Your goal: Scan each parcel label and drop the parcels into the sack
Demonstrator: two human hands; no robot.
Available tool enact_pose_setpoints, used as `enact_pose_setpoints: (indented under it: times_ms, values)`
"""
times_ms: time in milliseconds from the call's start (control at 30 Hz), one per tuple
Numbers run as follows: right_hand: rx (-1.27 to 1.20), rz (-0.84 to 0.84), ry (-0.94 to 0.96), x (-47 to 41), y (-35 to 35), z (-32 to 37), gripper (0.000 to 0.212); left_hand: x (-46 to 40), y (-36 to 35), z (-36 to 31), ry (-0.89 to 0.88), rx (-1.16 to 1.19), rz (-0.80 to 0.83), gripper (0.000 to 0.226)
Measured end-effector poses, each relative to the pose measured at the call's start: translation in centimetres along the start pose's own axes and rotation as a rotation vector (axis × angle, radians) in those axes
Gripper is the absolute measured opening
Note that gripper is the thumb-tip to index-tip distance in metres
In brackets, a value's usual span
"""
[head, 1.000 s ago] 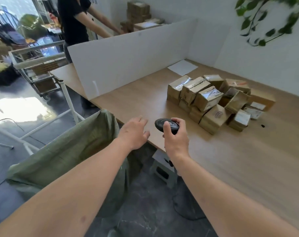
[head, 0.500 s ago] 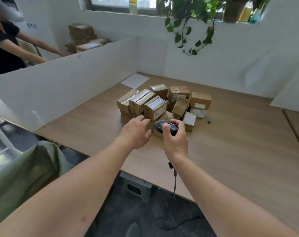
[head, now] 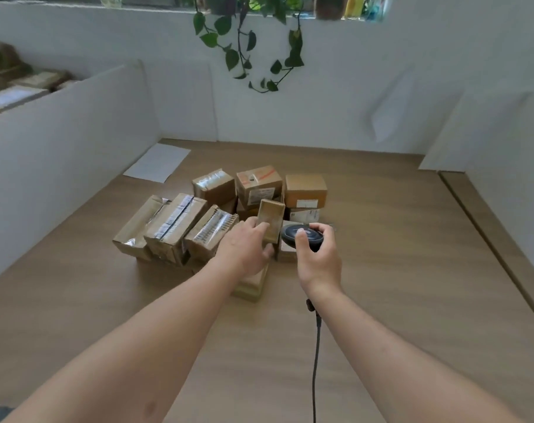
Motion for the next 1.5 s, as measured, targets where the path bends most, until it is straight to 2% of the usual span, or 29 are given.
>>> enact_pose_setpoints:
  times_ms: [167,300,533,600,667,767,867,1033,1233,1500]
  values:
    - [0.015,-0.041,-0.085,-5.4,0.3,-2.1,0.018,-7.3,-0.8,0.9,0.042,0.069,0.037,0.063]
    - [0.023,-0.056,-0.131,-9.0,0.8,-4.2,0.019,-11.7,-2.1,1.2,0.144,0.137,0.046,0.085]
    - [0.032,0.045,-0.162,-13.9,1.5,-7.9,0.020,-17.3,-3.9,0.9,0.385,0.280,-0.044,0.124]
    - [0.023,0.056,-0.175,-14.4,1.7,-8.9,0.024,-17.8,-4.7,1.1,0.459,0.341,-0.057,0.123]
    - [0.007,0.063,-0.191,-14.6,2.1,-9.5,0.033,-17.8,-5.2,1.3,0.473,0.362,-0.090,0.112]
    - [-0.002,0.066,-0.197,-14.5,2.9,-9.9,0.033,-17.0,-5.1,0.9,0.414,0.348,-0.165,0.094]
    - [-0.015,0.035,-0.195,-13.7,3.6,-9.4,0.033,-15.5,-5.1,0.3,0.349,0.277,-0.194,0.091]
    - [-0.022,-0.020,-0.180,-11.1,3.9,-8.1,0.040,-12.8,-5.5,-0.2,0.191,0.155,-0.210,0.091]
    - [-0.040,-0.096,-0.188,-7.0,4.4,-7.7,0.044,-9.3,-5.9,-1.0,0.007,0.168,-0.199,0.091]
    - [-0.055,-0.127,-0.168,-3.4,8.1,-9.6,0.044,-6.0,-9.4,-5.9,-0.136,0.005,-0.146,0.090]
Point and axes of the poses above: each hand's wrist, its own x-axis away from the middle knuckle, its own y-axis out of the back of the hand, z = x × y, the point moved 5 cm from there along -x, towards the middle knuckle, and after that the axes turned 15 degrees about z, right-handed, at the moved point
